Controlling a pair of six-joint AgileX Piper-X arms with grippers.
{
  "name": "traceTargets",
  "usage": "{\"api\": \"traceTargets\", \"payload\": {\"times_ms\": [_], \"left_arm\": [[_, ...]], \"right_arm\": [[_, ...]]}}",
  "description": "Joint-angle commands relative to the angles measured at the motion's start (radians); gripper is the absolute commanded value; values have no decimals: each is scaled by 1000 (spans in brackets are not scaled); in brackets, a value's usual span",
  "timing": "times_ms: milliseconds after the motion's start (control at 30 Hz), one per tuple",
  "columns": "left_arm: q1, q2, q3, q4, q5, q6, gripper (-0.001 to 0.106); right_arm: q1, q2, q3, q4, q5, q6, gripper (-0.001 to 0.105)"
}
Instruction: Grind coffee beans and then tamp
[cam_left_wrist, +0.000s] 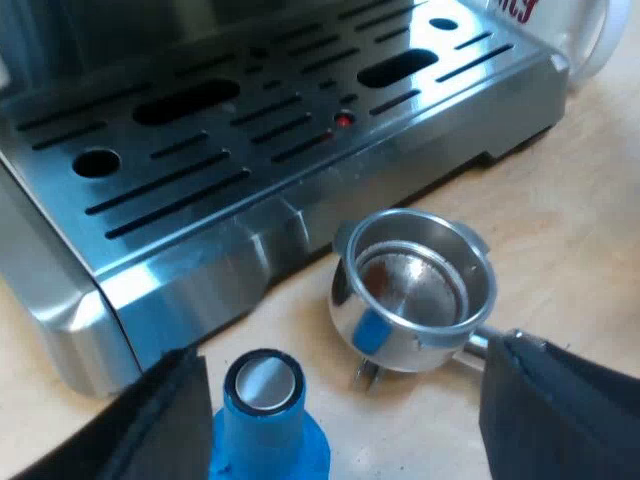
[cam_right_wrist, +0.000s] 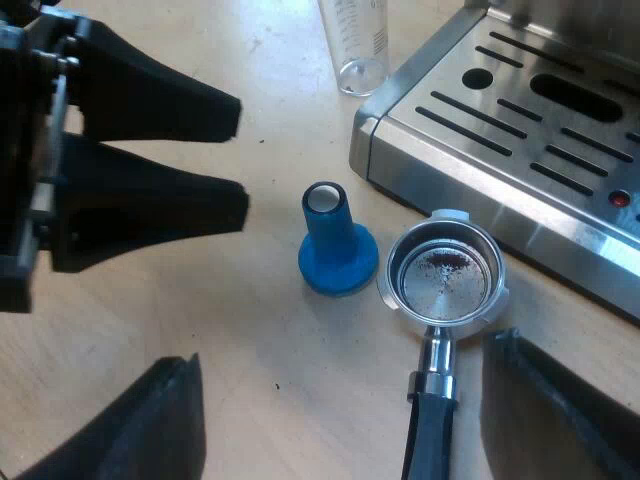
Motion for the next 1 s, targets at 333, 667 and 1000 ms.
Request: {"api": "traceTargets", "payload": {"times_ms": [333, 667, 1000], "left_arm": [[-3, 245, 0, -185, -31, 55, 59], [-3, 429, 0, -329, -31, 55, 59], [-3, 575, 0, -420, -25, 52, 59]], "right_arm": [[3, -4, -11, -9, 8, -17, 60], [3, -4, -11, -7, 8, -17, 60], [3, -4, -11, -7, 8, -17, 60]]}}
